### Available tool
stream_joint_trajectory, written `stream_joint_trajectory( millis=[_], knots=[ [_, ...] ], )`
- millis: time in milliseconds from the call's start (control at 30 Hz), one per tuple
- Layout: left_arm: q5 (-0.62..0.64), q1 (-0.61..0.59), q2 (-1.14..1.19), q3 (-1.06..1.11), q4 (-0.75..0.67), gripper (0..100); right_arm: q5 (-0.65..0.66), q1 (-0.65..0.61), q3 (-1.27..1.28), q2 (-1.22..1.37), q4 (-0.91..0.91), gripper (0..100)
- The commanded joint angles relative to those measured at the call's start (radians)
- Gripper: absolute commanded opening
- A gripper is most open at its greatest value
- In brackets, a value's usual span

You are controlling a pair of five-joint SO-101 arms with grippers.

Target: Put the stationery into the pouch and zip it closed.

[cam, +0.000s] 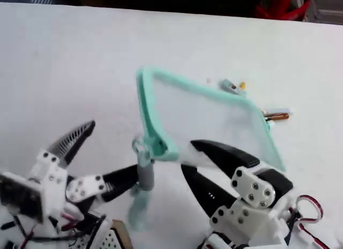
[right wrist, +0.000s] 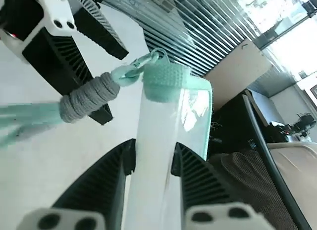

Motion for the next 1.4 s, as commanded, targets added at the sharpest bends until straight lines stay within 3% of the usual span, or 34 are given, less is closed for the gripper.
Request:
stream_joint_trajectory(
  millis=[0, 300, 600, 833, 1167, 1367],
  knots=[
    [-0.037, 0.016, -0.099, 0.097, -0.031, 42, 0.009, -0.099, -0.032, 0.008, 0.031, 1.9],
    [-0.005, 0.016, -0.165, 0.15, -0.02, 42, -0.084, -0.274, -0.072, 0.013, 0.097, 1.9],
    [0.051, 0.028, -0.165, 0.141, -0.02, 42, -0.077, -0.377, -0.074, 0.021, 0.102, 1.9],
    [0.048, 0.176, -0.165, 0.089, -0.023, 42, -0.051, -0.461, -0.101, 0.113, 0.102, 1.9],
    [0.051, 0.314, -0.165, 0.094, -0.02, 42, -0.057, -0.466, -0.187, 0.174, 0.107, 1.9],
    [0.104, 0.321, -0.165, 0.084, -0.02, 42, -0.055, -0.464, -0.187, 0.177, 0.102, 1.9]
  ],
)
